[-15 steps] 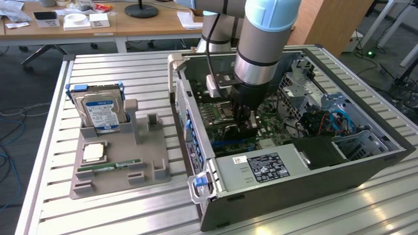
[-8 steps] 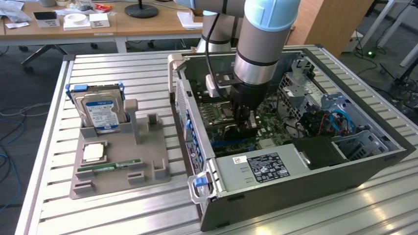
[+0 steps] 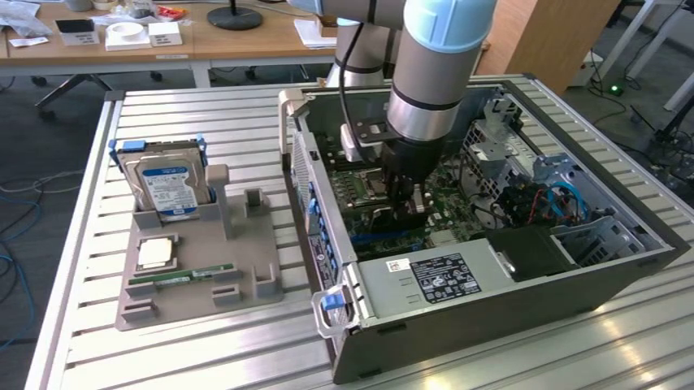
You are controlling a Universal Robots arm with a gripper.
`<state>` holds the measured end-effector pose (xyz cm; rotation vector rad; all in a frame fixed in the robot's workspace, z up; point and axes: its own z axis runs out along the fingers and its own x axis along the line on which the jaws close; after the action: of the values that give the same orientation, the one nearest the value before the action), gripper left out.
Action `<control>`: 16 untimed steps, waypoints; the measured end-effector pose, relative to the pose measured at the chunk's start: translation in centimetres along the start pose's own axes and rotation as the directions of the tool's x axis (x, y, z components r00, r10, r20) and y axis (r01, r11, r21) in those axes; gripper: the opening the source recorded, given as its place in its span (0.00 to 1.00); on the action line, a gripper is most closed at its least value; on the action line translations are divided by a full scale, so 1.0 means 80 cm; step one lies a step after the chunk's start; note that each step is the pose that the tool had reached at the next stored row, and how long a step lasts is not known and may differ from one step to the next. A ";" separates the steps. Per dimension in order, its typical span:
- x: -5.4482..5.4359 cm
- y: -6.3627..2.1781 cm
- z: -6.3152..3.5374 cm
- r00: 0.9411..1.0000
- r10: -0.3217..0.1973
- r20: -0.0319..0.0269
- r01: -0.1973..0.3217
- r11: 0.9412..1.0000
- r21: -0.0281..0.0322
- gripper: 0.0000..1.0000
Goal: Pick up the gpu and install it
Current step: 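Insert the gpu into the slot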
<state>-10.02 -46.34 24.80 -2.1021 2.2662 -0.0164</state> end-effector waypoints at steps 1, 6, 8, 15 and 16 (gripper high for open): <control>0.000 0.000 0.000 1.000 0.002 0.000 -0.002 1.000 0.000 0.27; 0.000 0.000 0.002 1.000 0.006 0.000 -0.006 1.000 0.000 0.27; 0.000 0.000 0.002 1.000 0.006 0.000 -0.006 1.000 0.000 0.27; -0.001 0.000 -0.001 1.000 0.006 0.000 -0.006 1.000 0.001 0.27; -0.001 0.000 -0.001 1.000 0.006 0.001 -0.006 1.000 0.001 0.27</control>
<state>-10.02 -46.30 24.91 -2.0939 2.2718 -0.0171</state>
